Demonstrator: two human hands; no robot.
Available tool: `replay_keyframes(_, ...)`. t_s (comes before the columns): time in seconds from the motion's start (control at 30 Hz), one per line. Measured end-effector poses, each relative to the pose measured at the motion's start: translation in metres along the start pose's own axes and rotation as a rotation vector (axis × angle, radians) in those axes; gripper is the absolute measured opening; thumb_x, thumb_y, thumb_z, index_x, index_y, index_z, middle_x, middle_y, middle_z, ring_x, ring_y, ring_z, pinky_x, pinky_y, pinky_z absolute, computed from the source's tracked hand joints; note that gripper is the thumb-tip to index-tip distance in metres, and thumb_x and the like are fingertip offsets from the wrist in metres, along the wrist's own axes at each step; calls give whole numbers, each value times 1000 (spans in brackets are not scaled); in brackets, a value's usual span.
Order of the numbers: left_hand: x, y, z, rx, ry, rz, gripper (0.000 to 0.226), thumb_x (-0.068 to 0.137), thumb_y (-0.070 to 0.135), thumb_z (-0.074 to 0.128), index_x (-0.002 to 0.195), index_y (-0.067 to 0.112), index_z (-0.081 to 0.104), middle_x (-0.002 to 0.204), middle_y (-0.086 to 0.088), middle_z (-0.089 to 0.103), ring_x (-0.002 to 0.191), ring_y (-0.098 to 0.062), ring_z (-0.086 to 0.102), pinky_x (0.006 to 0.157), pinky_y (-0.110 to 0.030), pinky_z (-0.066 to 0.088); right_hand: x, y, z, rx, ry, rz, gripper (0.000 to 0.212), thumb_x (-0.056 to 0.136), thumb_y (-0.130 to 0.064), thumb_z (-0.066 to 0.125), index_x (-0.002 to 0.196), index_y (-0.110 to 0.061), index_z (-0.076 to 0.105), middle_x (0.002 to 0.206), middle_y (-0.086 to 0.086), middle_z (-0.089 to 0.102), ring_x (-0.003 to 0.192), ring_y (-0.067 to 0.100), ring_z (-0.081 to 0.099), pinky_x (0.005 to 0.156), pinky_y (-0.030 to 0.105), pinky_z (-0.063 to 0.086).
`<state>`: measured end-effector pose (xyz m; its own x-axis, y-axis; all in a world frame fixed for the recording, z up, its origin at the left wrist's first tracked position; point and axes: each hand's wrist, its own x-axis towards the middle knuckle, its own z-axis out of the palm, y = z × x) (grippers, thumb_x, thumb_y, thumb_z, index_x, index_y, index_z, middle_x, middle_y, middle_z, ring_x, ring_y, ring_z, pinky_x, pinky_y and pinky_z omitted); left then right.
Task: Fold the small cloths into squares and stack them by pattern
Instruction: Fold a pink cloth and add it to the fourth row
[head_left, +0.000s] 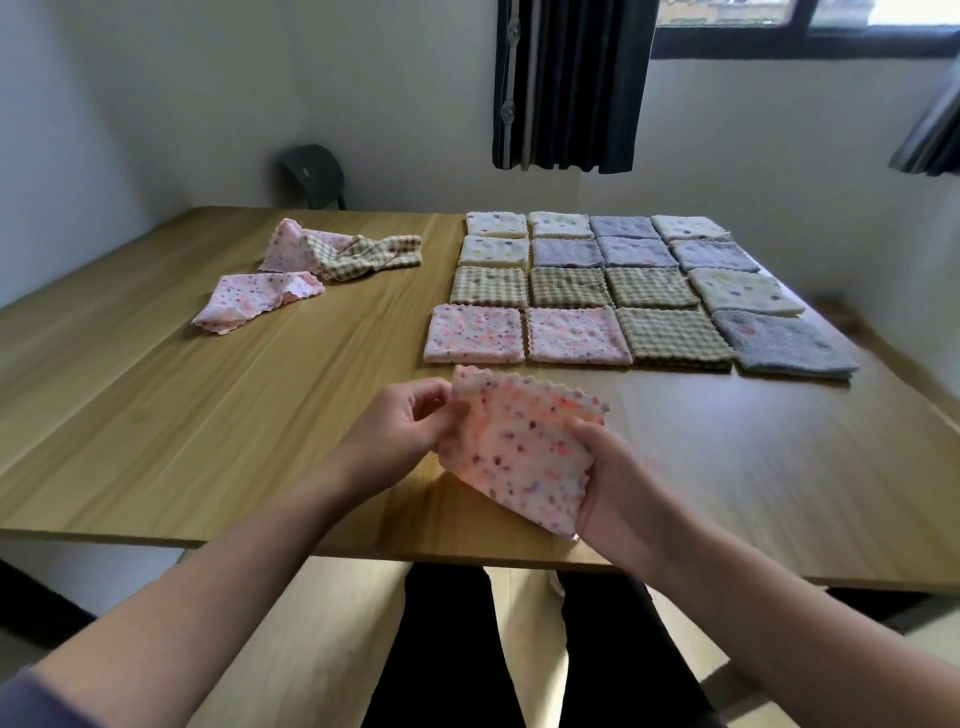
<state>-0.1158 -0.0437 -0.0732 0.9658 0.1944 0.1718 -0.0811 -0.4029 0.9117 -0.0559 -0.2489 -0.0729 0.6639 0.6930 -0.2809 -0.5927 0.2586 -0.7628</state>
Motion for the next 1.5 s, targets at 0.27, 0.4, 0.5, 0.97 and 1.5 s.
replay_keyframes(0.27, 68, 1, 33, 456, -97, -221, 21, 97, 25, 51, 81, 18, 63, 73, 6, 58, 69, -12, 52, 62, -29, 38, 17, -25, -24, 156, 144, 138, 34, 102, -24, 36, 123, -4, 53, 107, 17, 71, 89, 28, 71, 68, 39, 60)
replay_keyframes(0.4, 79, 8, 43, 692, -122, -195, 29, 100, 30, 45, 71, 24, 47, 82, -1, 61, 74, -19, 52, 60, -32, 35, 16, -31, -31, 150, 154, 132, 25, 97, -18, 40, 111, -6, 57, 84, 11, 67, 61, 22, 68, 53, 30, 58)
replay_keyframes(0.5, 81, 9, 50, 870, -136, -130, 23, 101, 33, 39, 81, 25, 45, 88, 0, 61, 75, -20, 53, 59, -34, 36, 16, -34, -37, 109, 153, 154, 28, 96, -15, 41, 119, -5, 54, 95, 15, 65, 71, 25, 67, 59, 34, 59)
replay_keyframes(0.97, 61, 5, 59, 1049, 46, 110, 47, 98, 50, 36, 136, 21, 35, 110, -2, 65, 92, -25, 64, 64, -32, 40, -3, -60, -57, -1355, 465, -103, 34, 95, -30, 50, 127, -27, 39, 87, -4, 63, 64, 13, 60, 56, 28, 44)
replay_keyframes(1.5, 22, -22, 37, 1069, -264, -131, 111, 62, 83, -17, 153, 20, -8, 160, 6, -15, 146, -10, -17, 118, -49, -9, 55, -23, -42, -2136, -108, -233, 64, 101, -50, 16, 154, -22, -7, 160, -6, -14, 145, 9, -19, 119, 45, -10)
